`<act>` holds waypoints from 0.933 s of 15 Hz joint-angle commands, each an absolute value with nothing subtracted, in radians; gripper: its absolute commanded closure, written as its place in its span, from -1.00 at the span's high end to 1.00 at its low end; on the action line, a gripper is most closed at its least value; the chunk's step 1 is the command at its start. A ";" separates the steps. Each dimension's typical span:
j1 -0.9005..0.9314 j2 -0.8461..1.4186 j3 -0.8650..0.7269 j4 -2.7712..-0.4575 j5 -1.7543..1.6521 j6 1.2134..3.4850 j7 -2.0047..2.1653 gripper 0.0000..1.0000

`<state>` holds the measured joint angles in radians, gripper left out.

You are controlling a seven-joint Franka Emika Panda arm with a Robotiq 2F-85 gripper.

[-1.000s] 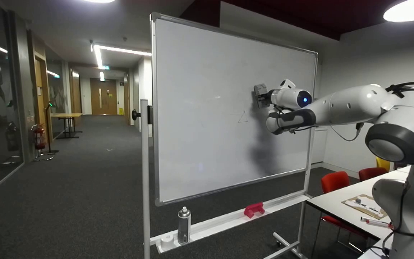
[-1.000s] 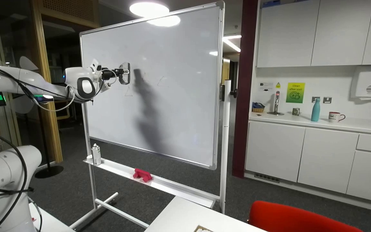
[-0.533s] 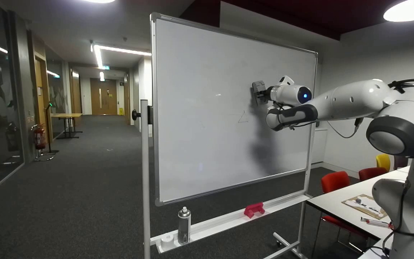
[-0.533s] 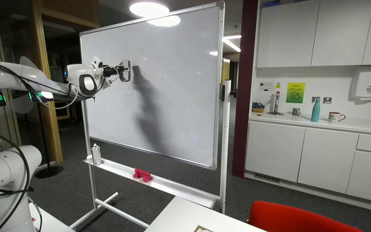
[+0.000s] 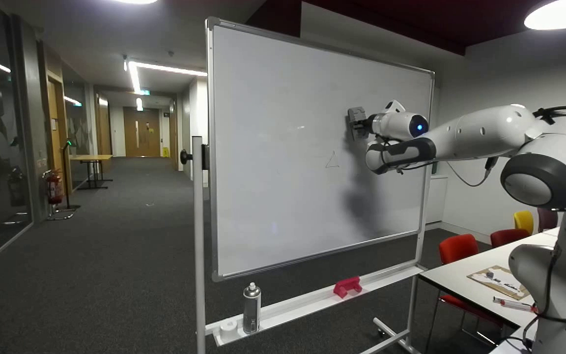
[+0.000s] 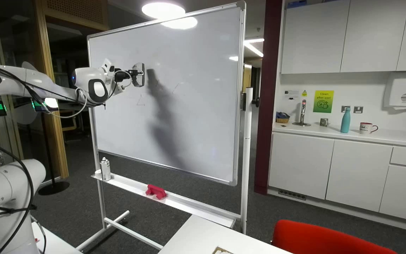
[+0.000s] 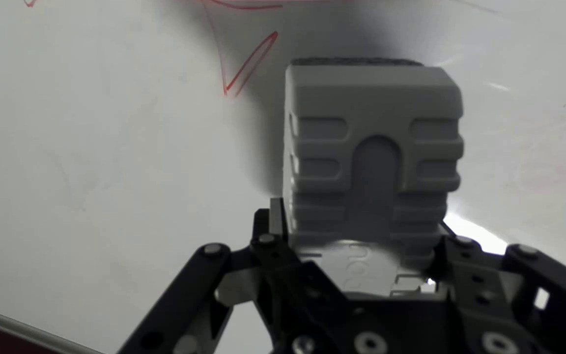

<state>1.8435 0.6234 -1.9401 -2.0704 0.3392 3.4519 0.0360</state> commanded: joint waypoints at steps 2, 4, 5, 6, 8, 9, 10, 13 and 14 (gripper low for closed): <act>1.826 0.593 -1.939 -2.073 0.315 3.460 0.054 -0.29; 1.838 0.618 -1.942 -2.080 0.322 3.448 0.055 0.21; 1.836 0.613 -1.941 -2.082 0.321 3.449 0.055 0.21; 1.832 0.609 -1.940 -2.083 0.321 3.449 0.055 0.21; 1.830 0.605 -1.939 -2.083 0.321 3.449 0.055 -0.29; 1.825 0.608 -1.933 -2.089 0.329 3.456 0.062 -0.29; 1.812 0.613 -1.923 -2.096 0.338 3.461 0.070 -0.29; 1.798 0.603 -1.909 -2.111 0.336 3.462 0.075 -0.29; 1.789 0.602 -1.905 -2.115 0.333 3.462 0.074 -0.29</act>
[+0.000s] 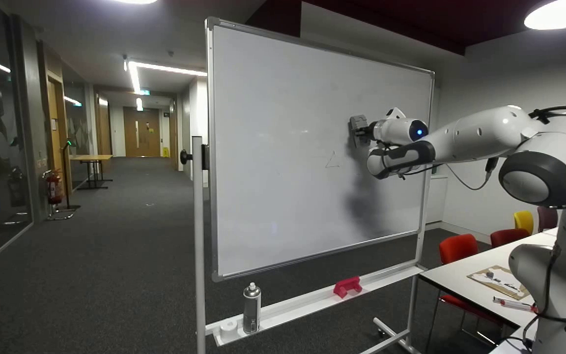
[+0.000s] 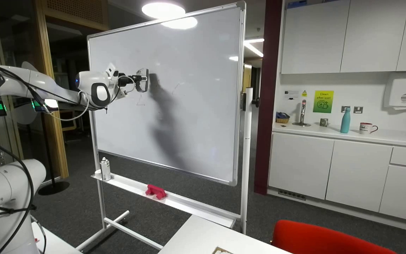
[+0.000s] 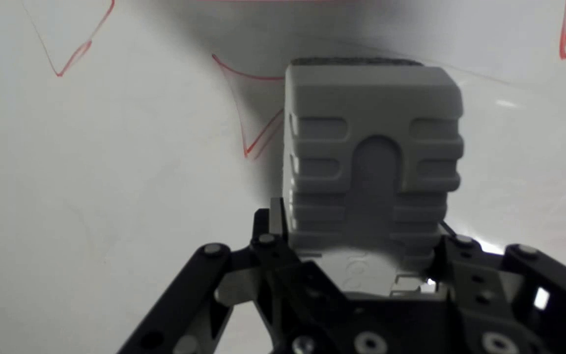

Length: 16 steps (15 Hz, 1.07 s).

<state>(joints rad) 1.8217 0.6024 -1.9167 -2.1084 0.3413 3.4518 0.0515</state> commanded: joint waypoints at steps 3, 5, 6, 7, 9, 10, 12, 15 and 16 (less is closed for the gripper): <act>1.777 0.588 -1.909 -2.125 0.322 3.461 0.066 -0.29; 1.787 0.551 -1.919 -2.129 0.283 3.460 0.035 -0.29; 1.795 0.522 -1.921 -2.136 0.253 3.460 0.017 -0.29; 1.778 0.587 -1.909 -2.136 0.296 3.452 0.062 0.21; 1.779 0.560 -1.909 -2.140 0.269 3.451 0.056 0.21; 1.779 0.551 -1.909 -2.140 0.265 3.451 0.052 0.21; 1.779 0.544 -1.909 -2.140 0.262 3.451 0.050 0.21; 1.765 0.527 -1.887 -2.107 0.257 3.461 0.055 -0.29; 1.746 0.529 -1.871 -2.084 0.257 3.462 0.057 -0.29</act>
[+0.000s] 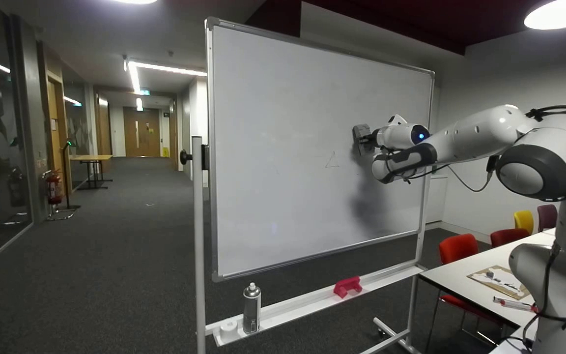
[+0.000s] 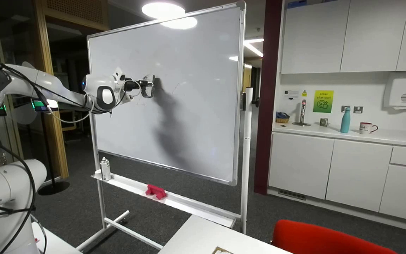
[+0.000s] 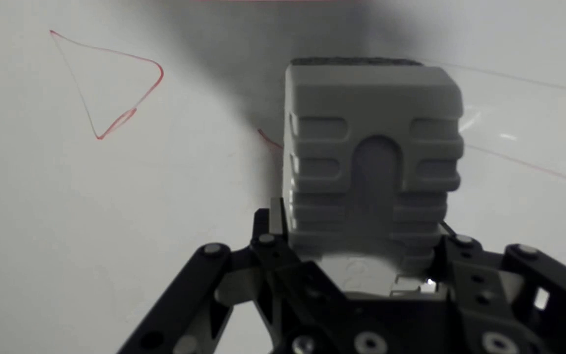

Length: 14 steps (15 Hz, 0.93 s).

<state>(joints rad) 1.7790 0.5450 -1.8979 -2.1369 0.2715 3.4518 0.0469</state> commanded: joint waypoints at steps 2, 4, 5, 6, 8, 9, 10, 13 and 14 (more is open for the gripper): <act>1.737 0.501 -1.853 -2.044 0.241 3.459 0.047 -0.29; 1.723 0.467 -1.830 -1.998 0.222 3.460 0.034 -0.29; 1.711 0.451 -1.816 -1.974 0.214 3.459 0.031 -0.29; 1.699 0.431 -1.801 -1.953 0.203 3.460 0.027 -0.29; 1.665 0.400 -1.768 -1.917 0.181 3.460 0.020 -0.29; 1.654 0.381 -1.753 -1.907 0.168 3.460 0.015 -0.29; 1.642 0.363 -1.740 -1.890 0.152 3.456 0.009 -0.29; 1.599 0.320 -1.697 -1.857 0.112 3.452 -0.004 -0.29; 1.576 0.315 -1.679 -1.844 0.102 3.453 -0.006 -0.29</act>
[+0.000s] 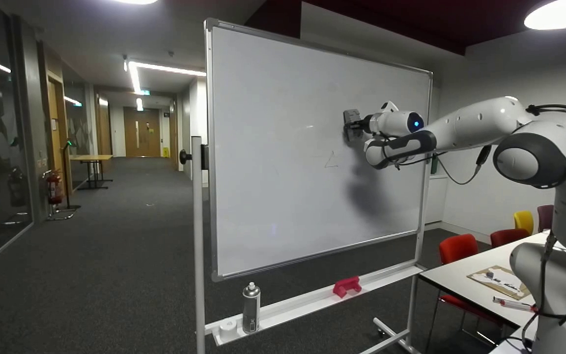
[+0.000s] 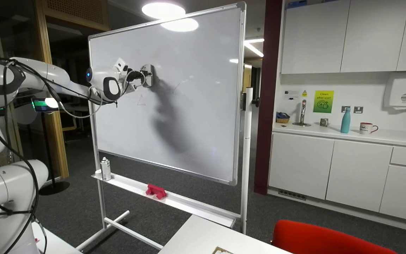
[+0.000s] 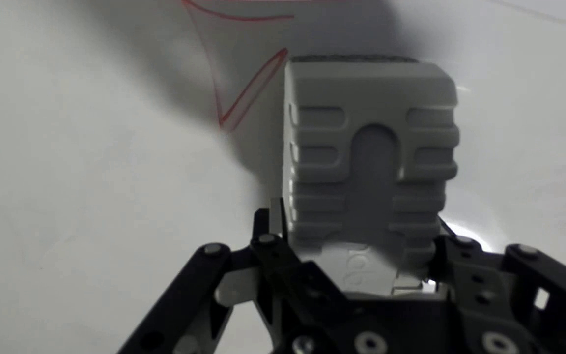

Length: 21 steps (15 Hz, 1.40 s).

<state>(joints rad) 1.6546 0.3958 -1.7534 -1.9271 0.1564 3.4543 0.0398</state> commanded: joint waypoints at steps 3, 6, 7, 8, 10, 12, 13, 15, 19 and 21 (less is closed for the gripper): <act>1.544 0.278 -1.642 -1.864 0.072 3.457 -0.026 -0.29; 1.594 0.325 -1.681 -1.899 0.120 3.467 -0.013 0.21; 1.594 0.319 -1.678 -1.899 0.118 3.467 -0.017 0.21; 1.594 0.315 -1.677 -1.898 0.117 3.467 -0.020 0.21; 1.594 0.313 -1.676 -1.898 0.116 3.467 -0.021 0.21; 1.594 0.313 -1.676 -1.898 0.116 3.467 -0.021 0.21; 1.594 0.313 -1.676 -1.898 0.116 3.467 -0.021 -0.29; 1.588 0.353 -1.680 -1.899 0.157 3.467 0.001 -0.29; 1.605 0.408 -1.699 -1.910 0.241 3.467 0.020 -0.29; 1.625 0.431 -1.713 -1.917 0.273 3.467 0.020 -0.29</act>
<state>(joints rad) 1.6101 0.3813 -1.6900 -1.9081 0.2293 3.4669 -0.0007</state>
